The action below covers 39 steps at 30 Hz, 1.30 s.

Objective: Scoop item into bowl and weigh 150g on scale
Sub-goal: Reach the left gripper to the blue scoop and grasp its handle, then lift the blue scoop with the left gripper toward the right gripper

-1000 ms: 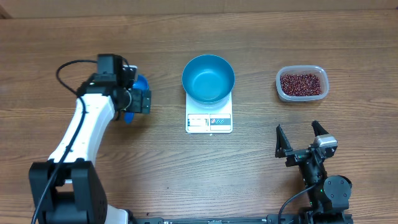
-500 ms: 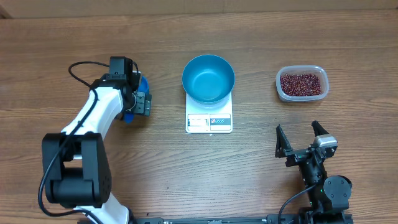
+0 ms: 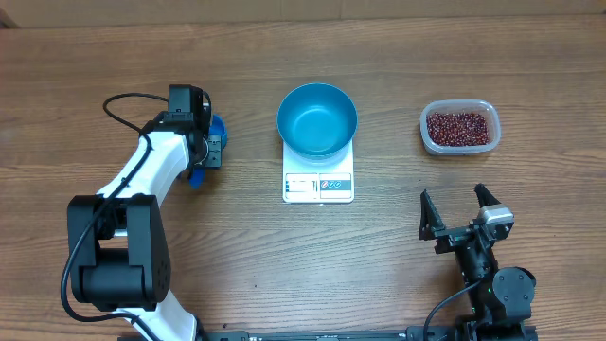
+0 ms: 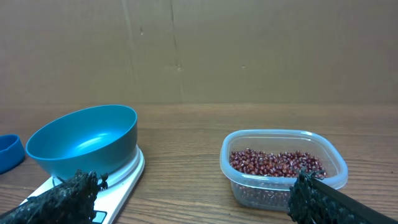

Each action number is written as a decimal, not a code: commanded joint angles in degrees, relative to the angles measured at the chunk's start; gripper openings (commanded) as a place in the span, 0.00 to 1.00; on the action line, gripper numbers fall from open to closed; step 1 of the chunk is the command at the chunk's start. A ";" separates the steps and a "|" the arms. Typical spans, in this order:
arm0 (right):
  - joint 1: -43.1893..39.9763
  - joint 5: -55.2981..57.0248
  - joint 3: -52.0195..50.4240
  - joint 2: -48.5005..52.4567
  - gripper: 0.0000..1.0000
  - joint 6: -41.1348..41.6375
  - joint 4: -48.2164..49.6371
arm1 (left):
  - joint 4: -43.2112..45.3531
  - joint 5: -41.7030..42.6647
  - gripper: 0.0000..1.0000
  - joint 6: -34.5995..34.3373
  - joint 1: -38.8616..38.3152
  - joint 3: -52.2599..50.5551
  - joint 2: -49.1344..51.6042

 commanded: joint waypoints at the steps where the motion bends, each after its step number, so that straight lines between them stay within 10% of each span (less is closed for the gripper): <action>1: 0.02 0.48 -0.59 -0.46 1.00 -0.28 0.17 | 0.37 -0.48 0.44 -1.81 0.59 1.29 0.68; 23: 0.02 0.48 -0.61 -0.46 1.00 -0.28 0.17 | -2.93 4.04 0.04 -6.54 0.52 2.97 0.63; 39: 0.09 -1.09 -0.59 -0.46 1.00 0.26 1.44 | -21.57 19.67 0.04 -32.57 -3.32 24.98 0.63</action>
